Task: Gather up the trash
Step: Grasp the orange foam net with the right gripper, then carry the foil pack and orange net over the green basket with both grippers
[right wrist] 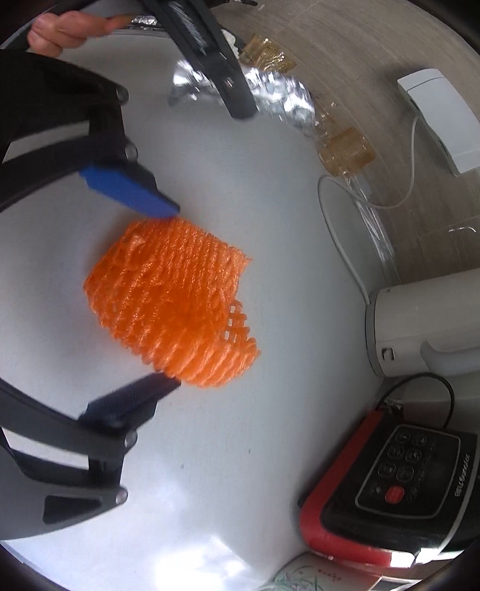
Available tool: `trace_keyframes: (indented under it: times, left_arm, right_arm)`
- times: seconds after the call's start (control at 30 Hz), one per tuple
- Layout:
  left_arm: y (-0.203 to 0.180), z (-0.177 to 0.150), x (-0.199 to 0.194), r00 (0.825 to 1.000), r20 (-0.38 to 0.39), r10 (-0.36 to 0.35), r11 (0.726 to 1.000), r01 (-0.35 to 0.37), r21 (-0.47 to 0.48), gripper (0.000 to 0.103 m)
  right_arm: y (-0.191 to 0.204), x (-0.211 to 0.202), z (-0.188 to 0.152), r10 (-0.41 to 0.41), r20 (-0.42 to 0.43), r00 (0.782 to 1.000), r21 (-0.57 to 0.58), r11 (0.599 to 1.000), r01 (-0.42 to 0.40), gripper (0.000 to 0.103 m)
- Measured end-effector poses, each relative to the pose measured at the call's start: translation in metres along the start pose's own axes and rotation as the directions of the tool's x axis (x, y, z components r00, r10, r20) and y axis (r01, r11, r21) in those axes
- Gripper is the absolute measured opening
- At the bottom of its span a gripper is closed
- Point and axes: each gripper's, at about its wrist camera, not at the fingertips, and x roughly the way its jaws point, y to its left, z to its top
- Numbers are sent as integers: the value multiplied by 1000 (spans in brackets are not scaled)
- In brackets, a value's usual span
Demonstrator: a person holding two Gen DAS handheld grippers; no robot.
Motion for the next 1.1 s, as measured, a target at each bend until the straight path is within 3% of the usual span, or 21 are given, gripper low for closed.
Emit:
trace_keyframes:
  times: [0.03, 0.17, 0.2, 0.33, 0.6, 0.77, 1.1]
  left_arm:
    - [3, -2, -4, 1000, 4, 0, 1000, 0, 4, 45]
    - [15, -10, -14, 1000, 10, -2, 1000, 2, -4, 45]
    - [18, -12, -17, 1000, 11, -3, 1000, 3, -6, 45]
    - [27, -21, -34, 999, 32, 1, 1000, -1, 3, 45]
    - [35, -54, -94, 995, 74, -72, 997, 70, 30, 45]
    - [29, -95, -143, 993, 91, -70, 996, 64, 69, 46]
    - [12, -190, -211, 993, 48, -109, 992, 105, 75, 46]
  right_arm:
    - [2, 1, 0, 5, 0, 1000, -4, 1000, -5, 67]
    - [7, 2, 3, 29, 1, 1000, -8, 1000, -29, 32]
    - [7, 1, 3, 39, -2, 999, -7, 999, -39, 28]
    - [15, -16, 0, 56, 12, 998, -29, 998, -55, 27]
    - [43, -89, -21, 60, 74, 995, -156, 987, -48, 27]
    - [53, -134, -52, 70, 74, 995, -251, 967, -50, 27]
    - [64, -195, -124, 131, 6, 991, -365, 923, -120, 27]
